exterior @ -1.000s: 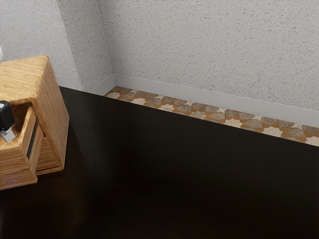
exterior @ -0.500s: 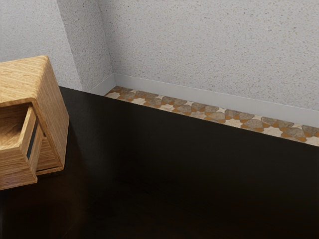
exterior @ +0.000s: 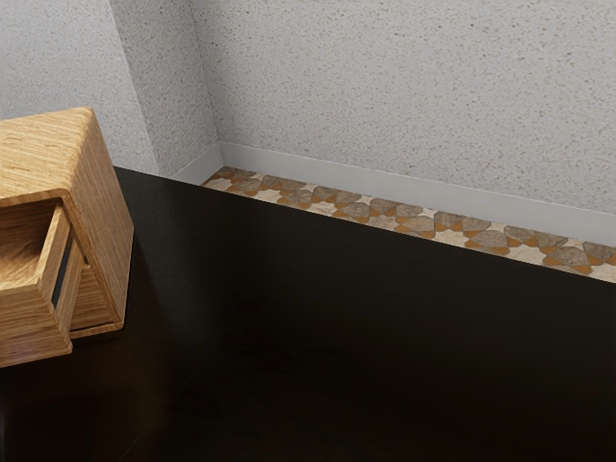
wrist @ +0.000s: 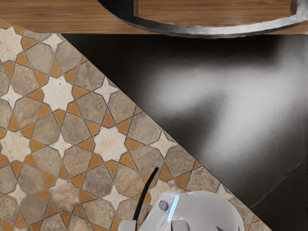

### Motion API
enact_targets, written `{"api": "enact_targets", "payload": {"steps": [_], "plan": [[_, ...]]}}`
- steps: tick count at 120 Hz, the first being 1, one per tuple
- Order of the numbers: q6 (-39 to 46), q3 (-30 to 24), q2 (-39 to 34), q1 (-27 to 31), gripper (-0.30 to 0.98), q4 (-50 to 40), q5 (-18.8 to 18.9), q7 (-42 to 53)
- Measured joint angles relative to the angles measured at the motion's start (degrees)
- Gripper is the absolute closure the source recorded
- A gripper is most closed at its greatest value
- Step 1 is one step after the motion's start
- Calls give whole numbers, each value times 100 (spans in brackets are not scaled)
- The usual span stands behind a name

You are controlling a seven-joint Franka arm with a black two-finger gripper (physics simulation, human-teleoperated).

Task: Push the drawer handle with one arm to close the drawer

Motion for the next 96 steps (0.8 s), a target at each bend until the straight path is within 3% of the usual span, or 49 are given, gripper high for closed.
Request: {"api": "enact_targets", "payload": {"steps": [53,96], "plan": [[1466,-2,1111,-5,69,-207,-165,95],[2152,43,1362,41,72,-216,-139,147]]}}
